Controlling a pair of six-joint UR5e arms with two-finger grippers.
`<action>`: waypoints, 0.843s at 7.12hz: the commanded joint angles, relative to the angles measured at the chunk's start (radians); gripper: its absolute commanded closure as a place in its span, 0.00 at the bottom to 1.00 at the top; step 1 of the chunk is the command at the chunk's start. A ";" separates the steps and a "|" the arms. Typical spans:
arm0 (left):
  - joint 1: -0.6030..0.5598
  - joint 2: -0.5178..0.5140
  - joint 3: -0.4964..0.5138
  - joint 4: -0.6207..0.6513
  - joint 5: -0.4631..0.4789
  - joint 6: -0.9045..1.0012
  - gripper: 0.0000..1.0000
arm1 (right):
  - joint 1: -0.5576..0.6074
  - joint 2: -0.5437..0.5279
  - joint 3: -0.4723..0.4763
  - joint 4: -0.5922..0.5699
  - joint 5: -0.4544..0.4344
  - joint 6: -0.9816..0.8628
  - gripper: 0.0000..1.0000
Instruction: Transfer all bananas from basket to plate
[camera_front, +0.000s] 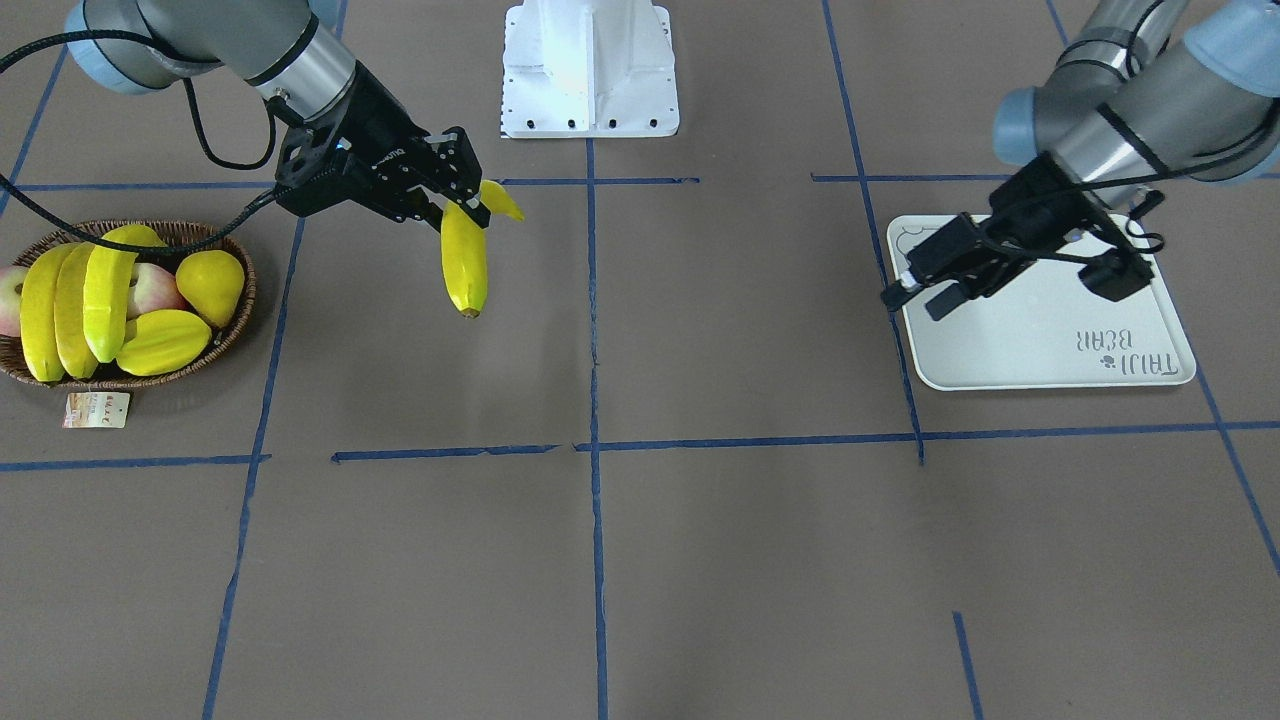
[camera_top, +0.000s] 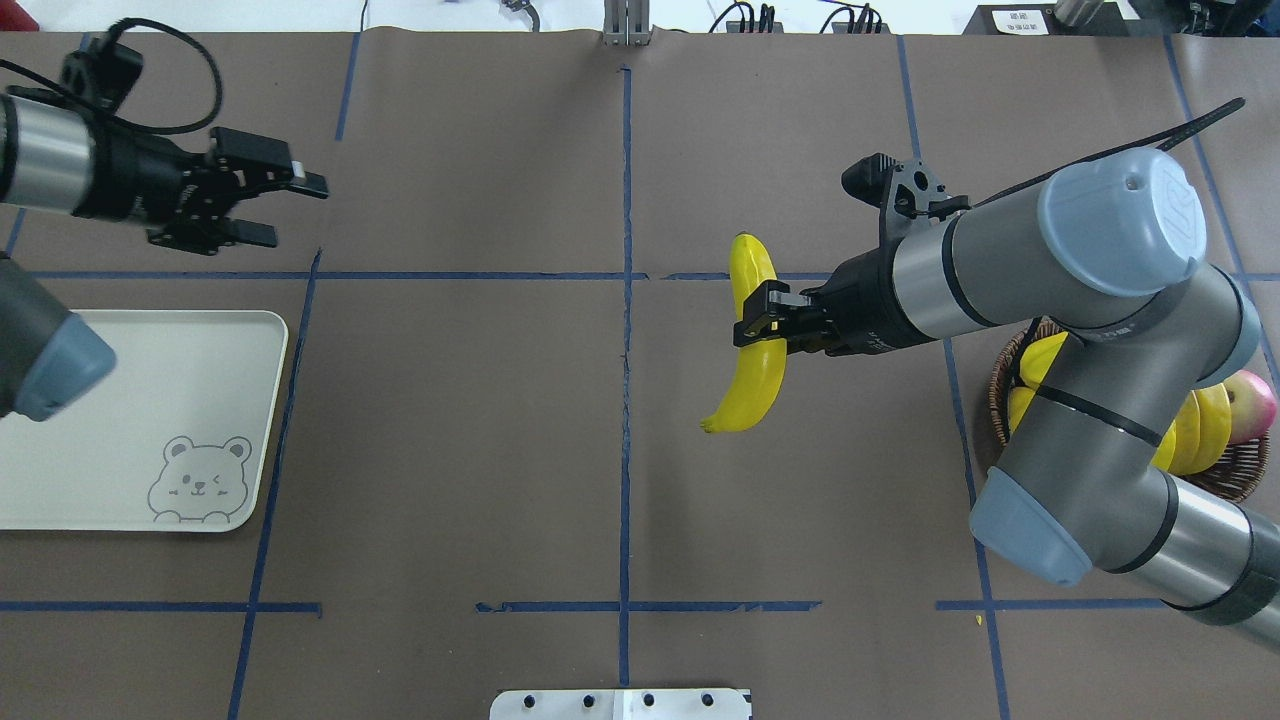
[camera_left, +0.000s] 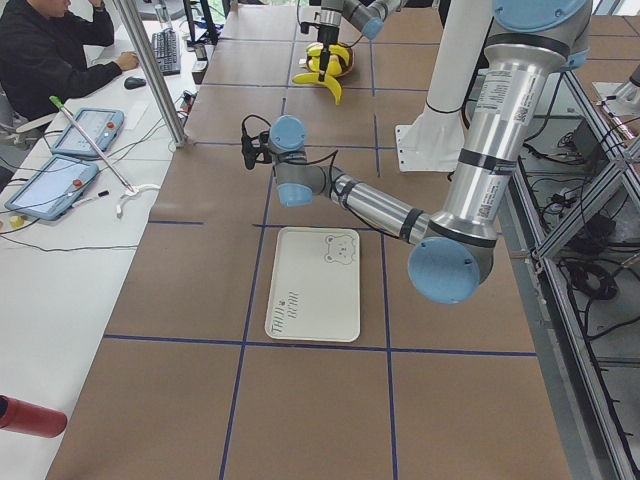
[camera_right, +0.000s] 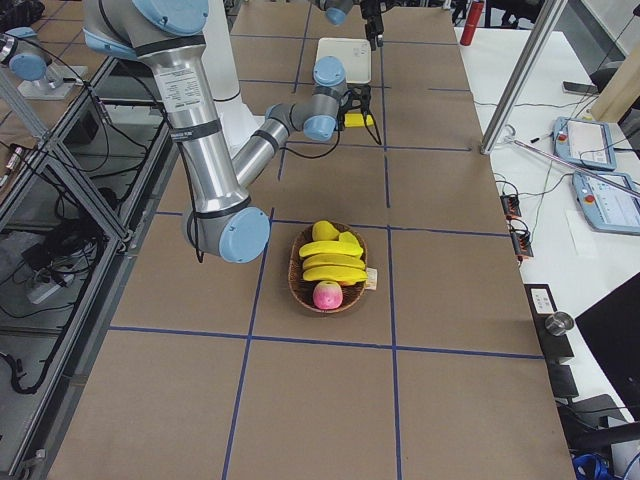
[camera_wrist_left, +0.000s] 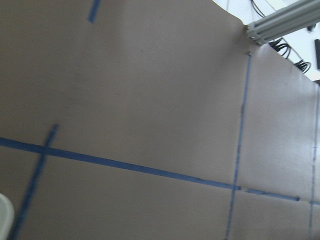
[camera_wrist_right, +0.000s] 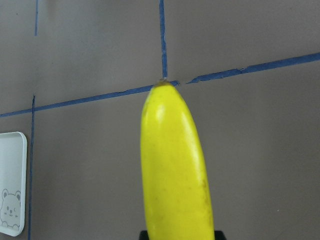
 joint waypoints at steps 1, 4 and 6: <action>0.152 -0.128 -0.014 -0.041 0.144 -0.227 0.02 | -0.031 0.051 -0.004 0.006 0.001 0.003 0.99; 0.407 -0.214 -0.016 -0.038 0.420 -0.259 0.04 | -0.045 0.079 -0.004 0.006 0.003 -0.012 0.99; 0.418 -0.243 -0.025 -0.038 0.419 -0.262 0.04 | -0.057 0.088 -0.004 0.006 0.003 -0.012 1.00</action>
